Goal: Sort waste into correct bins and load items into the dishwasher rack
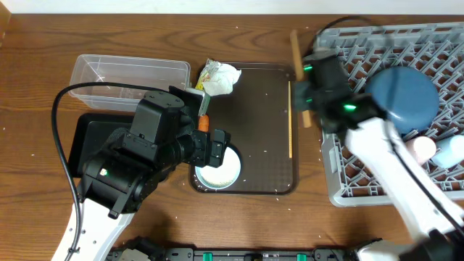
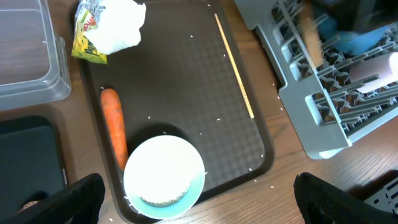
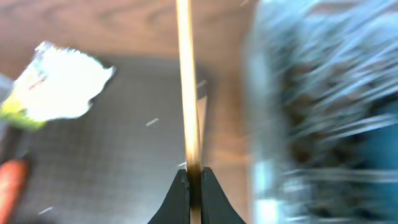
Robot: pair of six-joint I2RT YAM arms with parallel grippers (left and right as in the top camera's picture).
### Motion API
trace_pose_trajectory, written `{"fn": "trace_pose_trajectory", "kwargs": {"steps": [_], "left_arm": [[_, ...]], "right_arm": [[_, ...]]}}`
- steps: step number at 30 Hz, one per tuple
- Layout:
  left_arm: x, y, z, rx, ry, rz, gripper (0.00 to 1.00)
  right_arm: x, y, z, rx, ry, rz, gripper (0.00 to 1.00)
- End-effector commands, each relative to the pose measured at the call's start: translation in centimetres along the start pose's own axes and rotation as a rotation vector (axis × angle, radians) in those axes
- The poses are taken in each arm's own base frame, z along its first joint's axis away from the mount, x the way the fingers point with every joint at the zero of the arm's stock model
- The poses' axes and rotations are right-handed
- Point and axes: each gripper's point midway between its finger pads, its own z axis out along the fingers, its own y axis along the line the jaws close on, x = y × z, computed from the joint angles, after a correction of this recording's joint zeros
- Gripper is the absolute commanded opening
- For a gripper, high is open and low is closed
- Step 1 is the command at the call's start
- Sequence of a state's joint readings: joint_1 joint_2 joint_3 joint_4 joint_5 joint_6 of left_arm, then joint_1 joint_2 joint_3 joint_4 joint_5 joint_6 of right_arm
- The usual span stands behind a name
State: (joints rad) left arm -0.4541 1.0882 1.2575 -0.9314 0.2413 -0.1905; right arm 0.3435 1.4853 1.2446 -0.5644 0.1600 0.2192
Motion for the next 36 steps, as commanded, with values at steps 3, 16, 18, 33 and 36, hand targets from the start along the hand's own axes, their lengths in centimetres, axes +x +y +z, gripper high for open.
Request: {"fn": "trace_pose_trajectory", "kwargs": {"steps": [3, 16, 18, 33, 36], "left_arm": [[-0.5, -0.4, -0.7, 0.016, -0.022, -0.003, 0.98], [-0.5, -0.4, -0.7, 0.016, -0.022, -0.003, 0.98], [-0.5, -0.4, -0.7, 0.016, -0.022, -0.003, 0.98], [-0.5, -0.4, -0.7, 0.016, -0.022, -0.003, 0.98], [-0.5, -0.4, -0.7, 0.016, -0.022, -0.003, 0.98]], "right_arm": [[0.7, -6.5, 0.7, 0.158, 0.066, -0.173, 0.01], [4.8, -5.3, 4.6, -0.01, 0.236, -0.126, 0.42], [4.5, -3.2, 3.5, -0.09, 0.221, -0.108, 0.49], [10.3, 5.4, 6.7, -0.049, 0.361, 0.002, 0.51], [12.5, 4.8, 8.8, 0.004, 0.424, 0.051, 0.5]]}}
